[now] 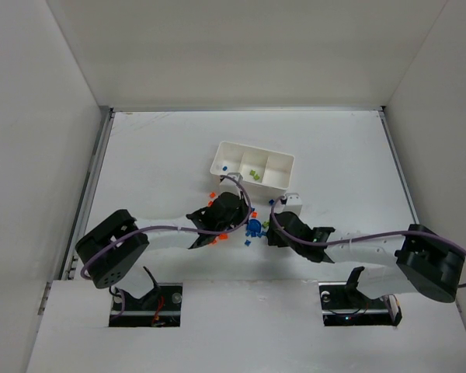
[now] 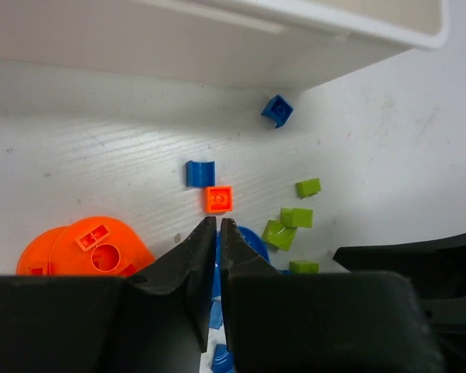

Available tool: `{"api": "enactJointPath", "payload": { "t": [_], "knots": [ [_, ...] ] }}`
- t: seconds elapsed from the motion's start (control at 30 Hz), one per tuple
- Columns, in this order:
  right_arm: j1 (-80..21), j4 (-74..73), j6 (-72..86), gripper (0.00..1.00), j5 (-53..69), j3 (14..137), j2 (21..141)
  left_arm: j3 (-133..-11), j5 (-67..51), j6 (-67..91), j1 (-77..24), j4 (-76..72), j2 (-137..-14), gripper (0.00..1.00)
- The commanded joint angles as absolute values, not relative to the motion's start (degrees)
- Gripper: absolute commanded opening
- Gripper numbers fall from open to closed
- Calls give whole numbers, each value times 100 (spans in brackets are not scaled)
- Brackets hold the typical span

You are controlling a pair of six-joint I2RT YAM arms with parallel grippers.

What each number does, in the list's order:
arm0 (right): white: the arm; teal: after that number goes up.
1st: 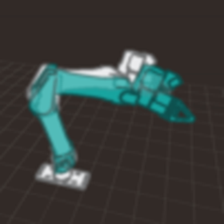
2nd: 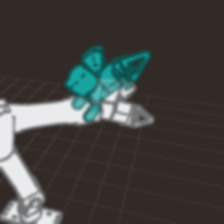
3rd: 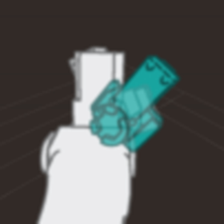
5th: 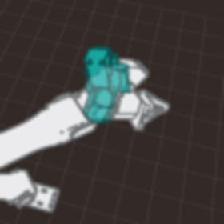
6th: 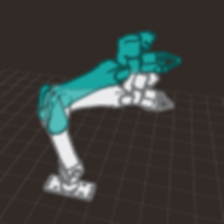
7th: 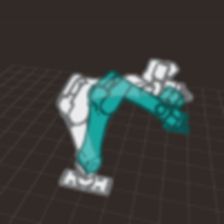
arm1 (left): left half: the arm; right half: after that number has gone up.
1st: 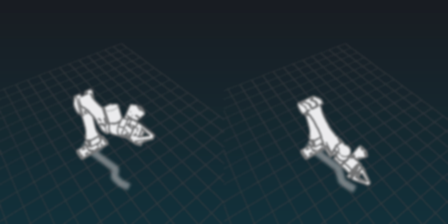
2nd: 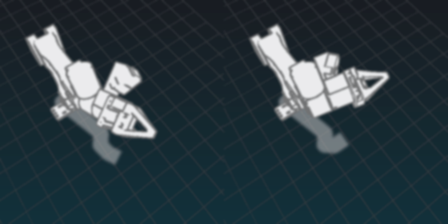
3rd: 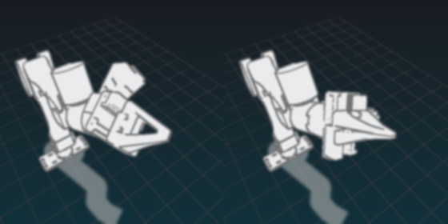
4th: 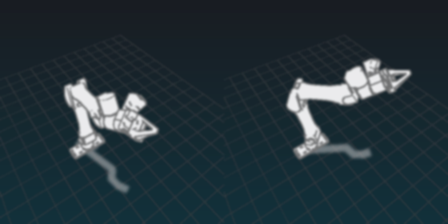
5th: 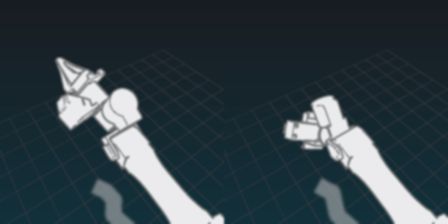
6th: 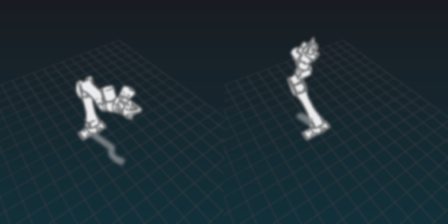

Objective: Sort the legos into containers by color

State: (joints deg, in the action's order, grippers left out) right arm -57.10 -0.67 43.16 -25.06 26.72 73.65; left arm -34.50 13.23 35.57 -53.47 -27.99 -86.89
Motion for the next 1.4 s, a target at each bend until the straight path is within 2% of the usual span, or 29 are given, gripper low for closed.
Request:
{"api": "enactJointPath", "payload": {
  "t": [0.0, 0.1, 0.47, 0.9, 1.1, 1.37],
  "knots": [
    [-5770, 263, 4140, 50, -2408, 2909, 7558, -3401, 1231, 3542, -5278, -2848, -8315, 4],
    [-5770, 264, 4122, 50, -2408, 2944, 7638, -3401, 1204, 3577, -5269, -2839, -8297, 4],
    [-5779, 150, 4131, 49, -2408, 2936, 7462, -3366, 625, 3586, -5234, -2426, -8595, 21],
    [-5779, 202, 4078, 46, -2399, 2962, 7524, -3542, 404, 3621, -5216, -2461, -9070, 22],
    [-5779, 237, 4096, 46, -2399, 2927, 7515, -3489, 395, 3630, -5251, -2575, -9106, 7],
    [-5779, 220, 4061, 46, -2426, 2892, 7383, -3287, 404, 3665, -5207, -2645, -8772, 4]
  ]
}}
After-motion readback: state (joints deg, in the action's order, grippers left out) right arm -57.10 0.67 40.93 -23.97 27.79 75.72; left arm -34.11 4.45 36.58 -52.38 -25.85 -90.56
